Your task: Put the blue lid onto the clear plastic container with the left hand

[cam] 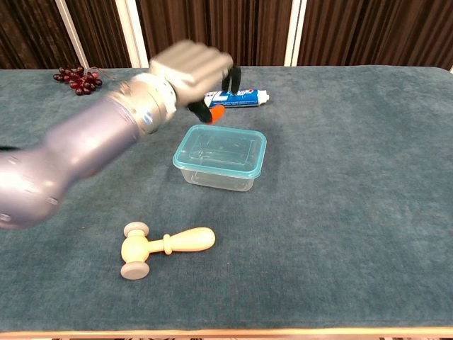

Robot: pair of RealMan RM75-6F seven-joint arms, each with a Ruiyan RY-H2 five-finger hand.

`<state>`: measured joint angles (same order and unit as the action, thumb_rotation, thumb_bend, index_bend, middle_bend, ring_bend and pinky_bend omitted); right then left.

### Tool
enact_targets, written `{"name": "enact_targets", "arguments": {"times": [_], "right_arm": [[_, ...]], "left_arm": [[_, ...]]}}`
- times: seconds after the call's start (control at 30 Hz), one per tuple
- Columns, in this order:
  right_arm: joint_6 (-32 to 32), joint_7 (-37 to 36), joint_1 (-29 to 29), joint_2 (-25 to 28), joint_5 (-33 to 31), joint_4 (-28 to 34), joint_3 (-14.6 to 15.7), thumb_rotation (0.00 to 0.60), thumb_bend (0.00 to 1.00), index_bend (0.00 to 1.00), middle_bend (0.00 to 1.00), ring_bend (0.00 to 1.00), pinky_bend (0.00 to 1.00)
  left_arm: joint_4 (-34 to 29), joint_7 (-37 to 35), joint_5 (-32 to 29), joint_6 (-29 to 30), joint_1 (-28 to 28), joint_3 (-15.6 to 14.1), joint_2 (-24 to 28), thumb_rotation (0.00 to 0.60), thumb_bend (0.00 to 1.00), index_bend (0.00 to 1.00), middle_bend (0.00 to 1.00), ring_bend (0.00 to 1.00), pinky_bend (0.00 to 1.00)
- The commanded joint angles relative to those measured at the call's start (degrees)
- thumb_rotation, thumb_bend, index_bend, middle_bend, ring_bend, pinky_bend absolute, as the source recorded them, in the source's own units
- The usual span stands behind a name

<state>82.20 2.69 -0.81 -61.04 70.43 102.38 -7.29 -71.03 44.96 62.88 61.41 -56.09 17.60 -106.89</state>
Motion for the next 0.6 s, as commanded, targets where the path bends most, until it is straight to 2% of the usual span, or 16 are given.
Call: {"name": "enact_targets", "arguments": {"times": [0.03, 0.13, 0.2, 0.33, 0.47, 0.6], "right_arm": [[0.24, 0.21, -0.07, -0.02, 0.72, -0.33, 0.14, 0.6, 0.35, 0.0, 0.0, 0.0, 0.0], [0.55, 0.26, -0.13, -0.04, 1.95, -0.96, 0.4, 0.6, 0.35, 0.0, 0.0, 0.0, 0.0], [0.77, 0.56, -0.23, -0.08, 3.09, -1.56, 0.71, 0.6, 0.35, 0.0, 0.0, 0.0, 0.0], [1.11, 1.16, -0.35, -0.18, 4.89, -2.63, 1.27, 0.6, 0.35, 0.0, 0.0, 0.0, 0.0], [1.22, 1.72, -0.48, -0.1, 6.18, -3.12, 1.72, 0.6, 0.35, 0.0, 0.0, 0.0, 0.0], [1.68, 2.31, -0.59, -0.14, 7.52, -3.62, 2.01, 0.6, 0.35, 0.0, 0.0, 0.0, 0.0]], "left_arm": [[-18.33, 12.43, -4.67, 10.18, 5.12, 1.79, 10.15, 0.6, 0.35, 0.26, 0.19, 0.05, 0.15], [-26.08, 13.13, -3.57, 15.96, 10.05, -0.37, 15.8, 0.6, 0.32, 0.23, 0.17, 0.05, 0.15], [-31.85, 11.71, -2.75, 19.84, 15.01, -3.15, 21.07, 0.6, 0.31, 0.18, 0.16, 0.05, 0.15], [-38.96, 1.86, -0.2, 23.19, 23.92, -8.46, 31.64, 0.6, 0.31, 0.13, 0.16, 0.05, 0.15], [-39.89, -6.69, 2.88, 25.78, 30.5, -12.86, 38.41, 0.6, 0.31, 0.13, 0.15, 0.05, 0.15], [-37.29, -20.35, 7.15, 26.96, 37.91, -18.86, 42.98, 0.6, 0.31, 0.13, 0.15, 0.03, 0.12]]}}
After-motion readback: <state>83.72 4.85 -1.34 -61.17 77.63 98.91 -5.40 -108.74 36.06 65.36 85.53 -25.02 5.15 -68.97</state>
